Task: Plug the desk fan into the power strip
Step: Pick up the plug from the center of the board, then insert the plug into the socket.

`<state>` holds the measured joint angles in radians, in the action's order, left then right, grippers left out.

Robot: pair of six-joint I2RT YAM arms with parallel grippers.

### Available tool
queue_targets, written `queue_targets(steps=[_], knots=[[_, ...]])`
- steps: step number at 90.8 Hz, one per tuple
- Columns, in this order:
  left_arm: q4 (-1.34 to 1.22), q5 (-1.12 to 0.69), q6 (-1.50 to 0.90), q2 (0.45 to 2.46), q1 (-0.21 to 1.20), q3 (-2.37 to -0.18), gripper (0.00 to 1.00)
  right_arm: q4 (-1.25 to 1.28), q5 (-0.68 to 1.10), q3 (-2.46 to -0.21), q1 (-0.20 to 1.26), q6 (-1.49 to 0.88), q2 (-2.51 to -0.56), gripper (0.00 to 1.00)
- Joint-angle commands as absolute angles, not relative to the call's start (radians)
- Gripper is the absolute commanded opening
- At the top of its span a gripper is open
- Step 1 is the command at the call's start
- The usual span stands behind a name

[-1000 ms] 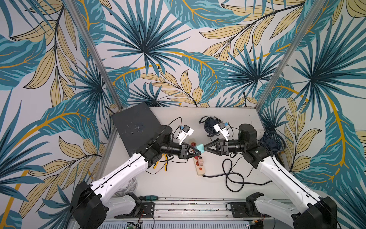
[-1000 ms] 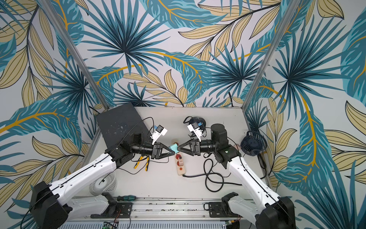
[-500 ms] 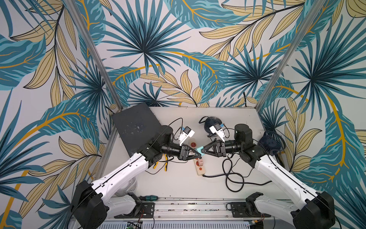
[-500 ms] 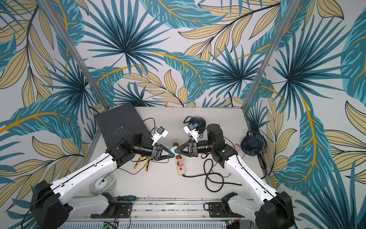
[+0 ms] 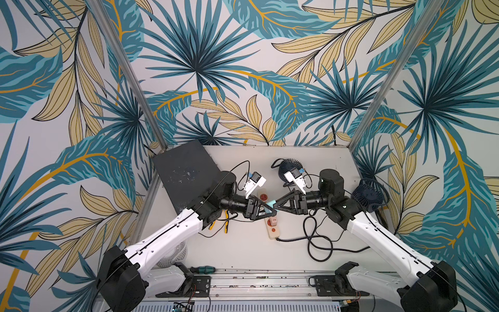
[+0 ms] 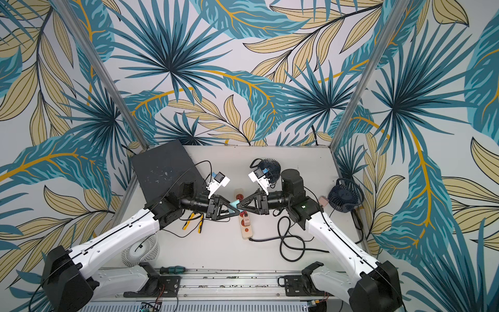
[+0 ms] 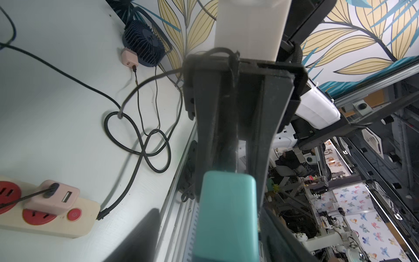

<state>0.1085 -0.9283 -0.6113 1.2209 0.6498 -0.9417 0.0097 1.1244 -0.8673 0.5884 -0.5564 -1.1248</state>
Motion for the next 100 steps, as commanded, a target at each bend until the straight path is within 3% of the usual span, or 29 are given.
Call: queue_targets(steps=[1, 8, 22, 40, 68, 100], knots=[[0.054, -0.762, -0.605, 1.178, 0.639, -0.89, 0.94, 0.011, 0.981, -0.844, 0.591, -0.561, -1.101, 0.0], [0.024, -0.655, -0.621, 1.13, 0.618, -0.834, 1.0, -0.037, 0.87, -0.845, 0.589, -0.54, -1.101, 0.0], [-0.032, -0.433, -0.693, 1.045, 0.569, -0.723, 1.0, -0.176, 0.519, -0.878, 0.588, -0.524, -1.133, 0.0], [0.074, -0.249, -0.772, 1.141, 0.566, -0.756, 0.98, -0.331, 0.154, -0.964, 0.599, -0.565, -1.283, 0.0], [-0.039, -0.262, -0.79, 1.43, 0.564, -0.82, 0.83, -0.492, -0.012, -1.14, 0.719, -0.54, -1.552, 0.0], [-0.111, -0.323, -0.776, 1.613, 0.564, -0.864, 0.71, -0.565, 0.003, -1.216, 0.784, -0.572, -1.705, 0.0]])
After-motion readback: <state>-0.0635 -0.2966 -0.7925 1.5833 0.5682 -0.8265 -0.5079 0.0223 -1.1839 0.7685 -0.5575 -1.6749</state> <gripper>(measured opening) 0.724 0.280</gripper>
